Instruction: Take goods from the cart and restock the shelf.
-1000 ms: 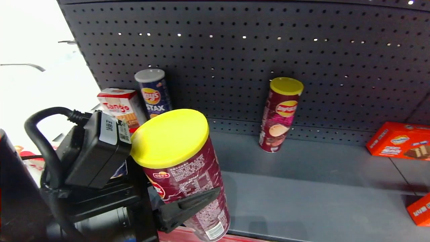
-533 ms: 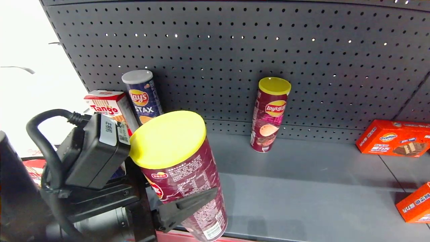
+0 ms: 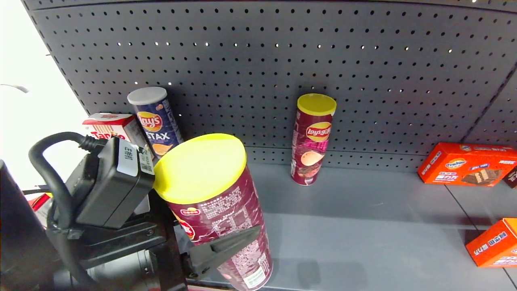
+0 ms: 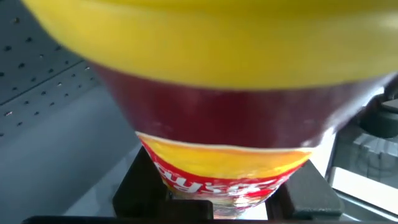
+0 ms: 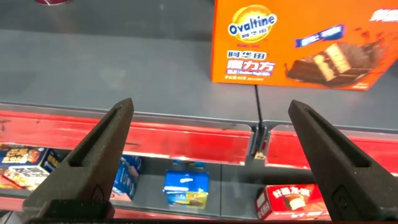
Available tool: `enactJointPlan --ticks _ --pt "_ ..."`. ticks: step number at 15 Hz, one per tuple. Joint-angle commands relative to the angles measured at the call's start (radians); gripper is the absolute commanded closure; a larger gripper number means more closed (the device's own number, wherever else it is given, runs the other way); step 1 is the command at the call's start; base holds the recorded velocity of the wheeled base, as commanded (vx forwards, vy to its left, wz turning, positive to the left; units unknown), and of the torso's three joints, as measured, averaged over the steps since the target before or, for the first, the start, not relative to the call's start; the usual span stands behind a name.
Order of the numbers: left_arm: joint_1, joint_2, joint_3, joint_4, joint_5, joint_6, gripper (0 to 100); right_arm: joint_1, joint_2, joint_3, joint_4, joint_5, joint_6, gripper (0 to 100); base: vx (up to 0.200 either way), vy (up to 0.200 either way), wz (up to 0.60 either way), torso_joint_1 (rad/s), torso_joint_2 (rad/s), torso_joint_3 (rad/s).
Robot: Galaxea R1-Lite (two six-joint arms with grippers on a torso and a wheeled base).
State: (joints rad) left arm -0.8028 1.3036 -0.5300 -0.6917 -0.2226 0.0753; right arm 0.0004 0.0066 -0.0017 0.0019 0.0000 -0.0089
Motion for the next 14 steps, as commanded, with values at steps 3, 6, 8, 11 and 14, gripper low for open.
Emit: enactJointPlan --ticks 3,6,8,11,14 --pt "0.002 -0.003 0.018 -0.002 0.002 0.000 100 -0.003 0.001 -0.003 0.000 -0.029 -0.008 0 0.000 0.000 0.00 0.000 0.00 0.000" --pt "0.002 -0.024 0.027 0.000 0.002 0.000 100 -0.007 0.004 -0.004 0.001 -0.040 -0.032 0 0.000 0.000 0.00 0.000 0.00 0.000" --pt "0.002 -0.046 0.031 0.003 0.003 -0.002 100 -0.007 0.004 -0.004 0.001 -0.043 -0.036 0 0.000 0.000 0.00 0.000 0.00 0.000" --pt "0.020 -0.073 0.042 0.008 0.006 -0.006 100 0.026 0.431 -0.432 -0.091 -0.015 0.049 0 0.000 0.000 0.00 0.000 0.00 0.000" --pt "0.047 -0.070 0.059 0.001 0.011 -0.005 100 0.099 0.443 -0.365 -0.102 0.091 0.041 0 0.000 0.000 0.00 0.000 0.00 0.000"
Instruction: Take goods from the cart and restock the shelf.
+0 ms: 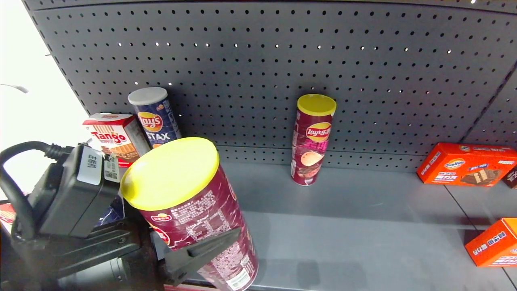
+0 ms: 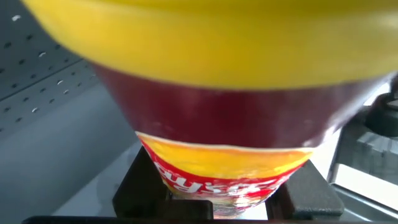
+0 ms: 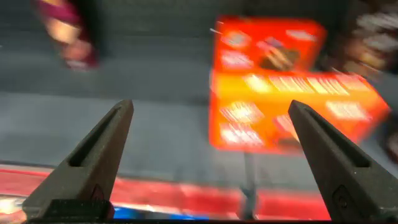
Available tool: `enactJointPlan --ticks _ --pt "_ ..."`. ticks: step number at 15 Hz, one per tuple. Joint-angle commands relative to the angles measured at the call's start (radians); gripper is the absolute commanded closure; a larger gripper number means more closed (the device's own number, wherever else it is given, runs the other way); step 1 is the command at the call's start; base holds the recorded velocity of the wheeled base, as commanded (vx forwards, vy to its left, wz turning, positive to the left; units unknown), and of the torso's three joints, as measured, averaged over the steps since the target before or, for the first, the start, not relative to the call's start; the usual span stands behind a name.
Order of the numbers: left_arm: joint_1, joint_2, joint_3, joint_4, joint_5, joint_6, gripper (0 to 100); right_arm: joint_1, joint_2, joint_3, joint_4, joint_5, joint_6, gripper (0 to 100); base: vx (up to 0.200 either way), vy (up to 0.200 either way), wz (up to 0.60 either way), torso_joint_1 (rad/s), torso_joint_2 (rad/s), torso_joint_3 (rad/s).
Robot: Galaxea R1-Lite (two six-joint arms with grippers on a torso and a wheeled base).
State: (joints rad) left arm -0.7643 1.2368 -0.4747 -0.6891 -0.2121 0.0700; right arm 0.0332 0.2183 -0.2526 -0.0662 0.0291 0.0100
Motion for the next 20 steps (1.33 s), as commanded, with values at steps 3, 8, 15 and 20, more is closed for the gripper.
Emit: enactJointPlan --ticks 3,8,15,20 --pt "0.046 -0.002 0.007 -0.001 -0.006 0.001 100 0.146 0.352 -0.166 -0.040 0.164 -0.058 0 0.000 0.000 0.00 0.000 0.00 0.000" --pt "0.046 0.003 0.010 0.000 -0.006 0.001 100 0.177 0.722 -0.266 -0.314 0.290 -0.134 0 0.000 0.000 0.00 0.000 0.00 0.000" --pt "0.045 0.018 0.011 0.000 -0.004 0.001 100 0.160 1.073 -0.456 -0.435 0.586 -0.170 0 0.000 0.000 0.00 0.000 0.00 0.000" --pt "0.045 0.023 0.013 0.000 0.000 0.001 100 0.157 1.296 -0.547 -0.689 0.788 -0.193 0 0.000 0.000 0.00 0.000 0.00 0.000"
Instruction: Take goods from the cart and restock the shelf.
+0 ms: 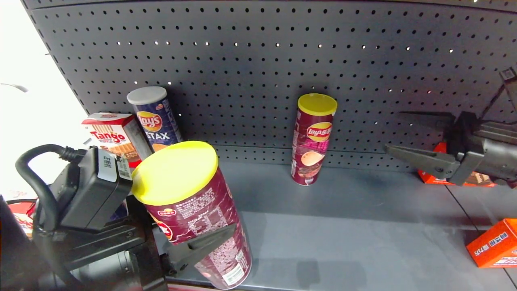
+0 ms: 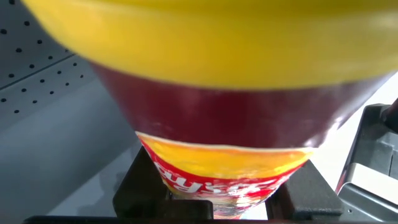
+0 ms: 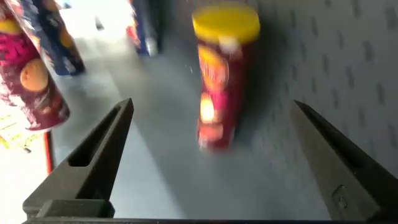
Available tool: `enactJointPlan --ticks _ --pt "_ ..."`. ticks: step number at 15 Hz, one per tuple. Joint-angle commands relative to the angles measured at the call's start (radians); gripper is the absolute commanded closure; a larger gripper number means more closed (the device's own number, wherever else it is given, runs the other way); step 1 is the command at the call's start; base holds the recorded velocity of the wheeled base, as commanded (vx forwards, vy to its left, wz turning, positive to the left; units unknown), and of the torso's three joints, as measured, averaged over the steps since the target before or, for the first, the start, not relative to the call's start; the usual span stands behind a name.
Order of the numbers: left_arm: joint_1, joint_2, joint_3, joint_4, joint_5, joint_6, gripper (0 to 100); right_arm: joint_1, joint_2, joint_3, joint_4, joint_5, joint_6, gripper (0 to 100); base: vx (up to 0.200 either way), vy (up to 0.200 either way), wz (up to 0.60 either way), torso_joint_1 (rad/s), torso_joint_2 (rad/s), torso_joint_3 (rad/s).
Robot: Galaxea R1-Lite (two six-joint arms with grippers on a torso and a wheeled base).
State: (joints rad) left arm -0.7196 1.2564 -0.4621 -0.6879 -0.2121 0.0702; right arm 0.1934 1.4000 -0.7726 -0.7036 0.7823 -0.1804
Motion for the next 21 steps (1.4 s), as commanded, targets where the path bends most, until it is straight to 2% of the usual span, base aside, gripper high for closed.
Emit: enactJointPlan --ticks 1,3,12,17,21 --pt "0.000 0.003 0.000 -0.001 0.000 0.000 100 0.000 0.134 -0.027 -0.093 0.058 -0.002 0 0.000 0.000 0.00 0.000 0.00 0.000" --pt "0.000 0.006 0.000 -0.001 0.000 0.000 100 0.011 0.185 -0.030 -0.157 0.095 -0.002 0 0.000 0.000 0.00 0.000 0.00 0.000" --pt "0.000 0.017 -0.006 -0.004 -0.009 0.000 100 0.052 0.317 -0.090 -0.157 0.097 -0.002 0 0.000 0.000 0.00 0.000 0.00 0.000" --pt "0.003 0.017 -0.006 -0.004 -0.007 -0.001 100 0.061 0.424 -0.186 -0.157 0.098 -0.002 0 0.000 0.000 0.00 0.000 0.00 0.000" --pt "0.014 0.018 -0.006 -0.004 -0.007 -0.001 100 0.070 0.468 -0.206 -0.157 0.100 -0.002 0 0.000 0.000 0.00 0.000 0.00 0.000"
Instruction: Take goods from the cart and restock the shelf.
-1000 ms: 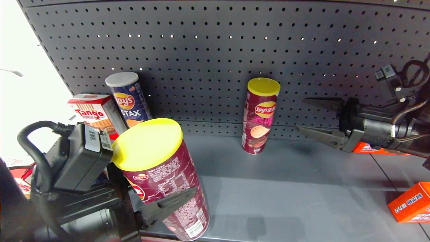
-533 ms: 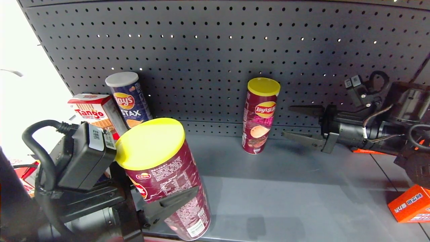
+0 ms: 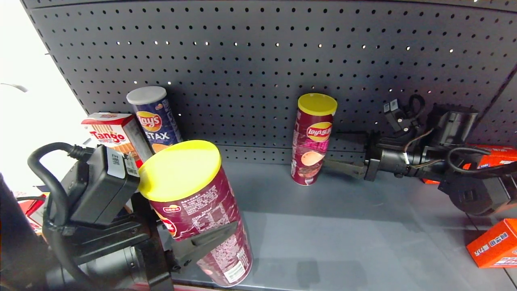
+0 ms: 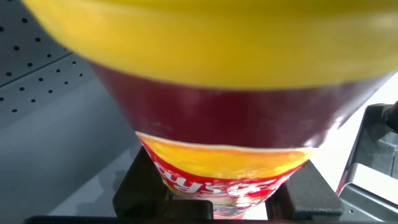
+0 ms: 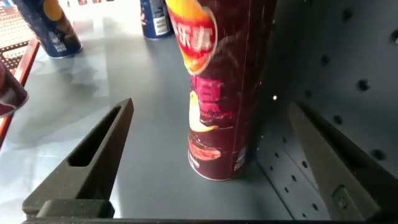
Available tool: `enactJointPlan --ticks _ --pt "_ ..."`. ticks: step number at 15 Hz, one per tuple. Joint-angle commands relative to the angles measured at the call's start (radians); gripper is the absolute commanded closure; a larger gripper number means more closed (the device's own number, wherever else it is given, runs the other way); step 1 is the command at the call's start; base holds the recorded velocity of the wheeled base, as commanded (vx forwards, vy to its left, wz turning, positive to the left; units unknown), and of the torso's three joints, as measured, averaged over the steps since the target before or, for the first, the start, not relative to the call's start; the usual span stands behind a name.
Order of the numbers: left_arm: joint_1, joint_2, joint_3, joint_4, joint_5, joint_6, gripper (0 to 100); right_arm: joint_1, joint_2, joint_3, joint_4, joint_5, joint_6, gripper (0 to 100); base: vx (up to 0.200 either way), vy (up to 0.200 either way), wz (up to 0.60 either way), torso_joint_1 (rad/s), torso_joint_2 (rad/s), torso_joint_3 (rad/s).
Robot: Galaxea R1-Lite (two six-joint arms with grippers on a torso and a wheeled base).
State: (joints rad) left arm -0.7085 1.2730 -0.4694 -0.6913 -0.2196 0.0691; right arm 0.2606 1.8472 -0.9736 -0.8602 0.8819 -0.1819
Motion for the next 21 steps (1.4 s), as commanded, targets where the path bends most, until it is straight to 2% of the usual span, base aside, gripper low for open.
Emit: enactJointPlan --ticks 1,21 --pt "0.007 0.002 0.003 -0.001 0.000 0.000 100 0.008 0.033 -0.008 0.000 0.008 -0.001 0 0.000 0.000 0.00 0.000 0.00 0.000" --pt "0.021 0.000 0.008 -0.001 0.005 -0.002 100 0.075 0.161 -0.030 -0.049 0.057 -0.001 0 0.000 0.000 0.00 0.000 0.00 0.000"
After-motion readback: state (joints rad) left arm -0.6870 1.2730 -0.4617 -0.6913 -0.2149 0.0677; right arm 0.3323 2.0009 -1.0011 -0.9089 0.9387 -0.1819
